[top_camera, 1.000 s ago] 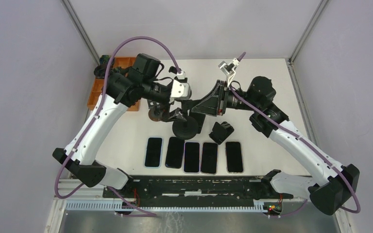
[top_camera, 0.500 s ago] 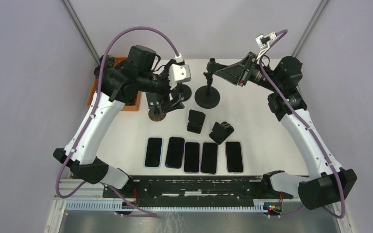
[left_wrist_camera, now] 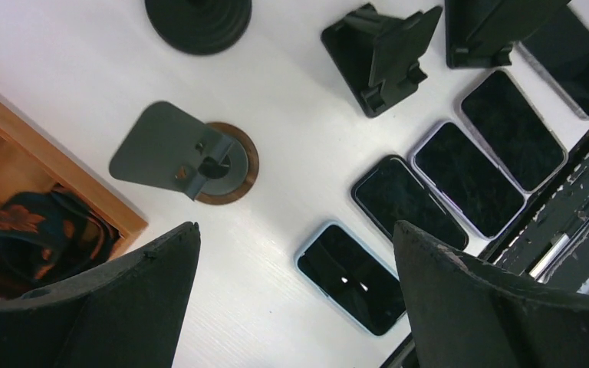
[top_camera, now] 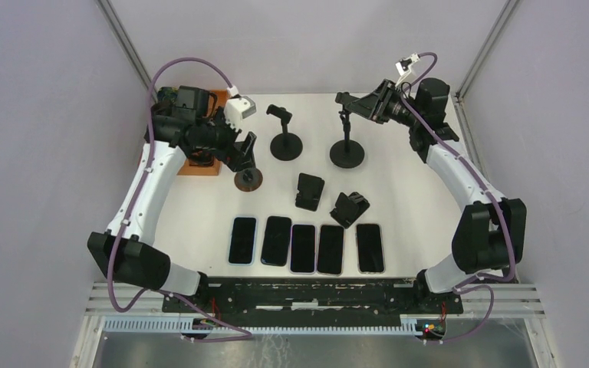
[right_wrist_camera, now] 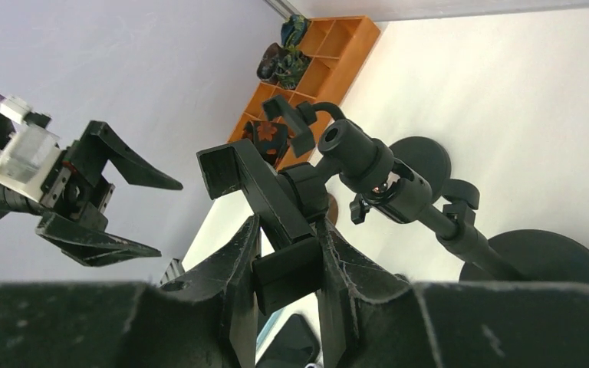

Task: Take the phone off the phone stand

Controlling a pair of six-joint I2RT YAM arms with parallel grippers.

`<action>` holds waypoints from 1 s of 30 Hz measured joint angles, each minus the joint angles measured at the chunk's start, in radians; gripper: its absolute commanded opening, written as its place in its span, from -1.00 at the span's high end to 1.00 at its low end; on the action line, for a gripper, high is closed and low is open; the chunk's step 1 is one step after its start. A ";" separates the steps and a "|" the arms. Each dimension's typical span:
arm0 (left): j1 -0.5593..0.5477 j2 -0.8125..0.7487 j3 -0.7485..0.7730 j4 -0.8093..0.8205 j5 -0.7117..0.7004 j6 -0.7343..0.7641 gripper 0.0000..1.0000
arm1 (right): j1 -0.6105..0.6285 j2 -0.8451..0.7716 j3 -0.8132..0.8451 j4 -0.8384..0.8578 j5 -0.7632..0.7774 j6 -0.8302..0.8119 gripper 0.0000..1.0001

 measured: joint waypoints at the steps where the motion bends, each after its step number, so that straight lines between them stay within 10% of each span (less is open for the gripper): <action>1: 0.002 0.003 -0.019 0.000 -0.007 -0.002 -1.00 | -0.001 0.016 0.000 0.008 -0.001 -0.002 1.00; 13: 0.067 -0.027 -0.190 0.148 -0.080 -0.053 -1.00 | -0.002 0.126 0.004 0.121 0.002 -0.045 0.95; 18: 0.093 -0.030 -0.210 0.192 -0.096 -0.053 -1.00 | -0.002 0.143 0.004 0.118 0.016 -0.097 -0.11; 20: 0.106 -0.030 -0.222 0.201 -0.104 -0.053 -1.00 | -0.002 0.144 0.004 0.108 0.023 -0.130 -0.93; 30: 0.161 -0.059 -0.236 0.213 -0.099 -0.052 -1.00 | -0.023 0.043 0.017 -0.072 0.132 -0.298 -0.96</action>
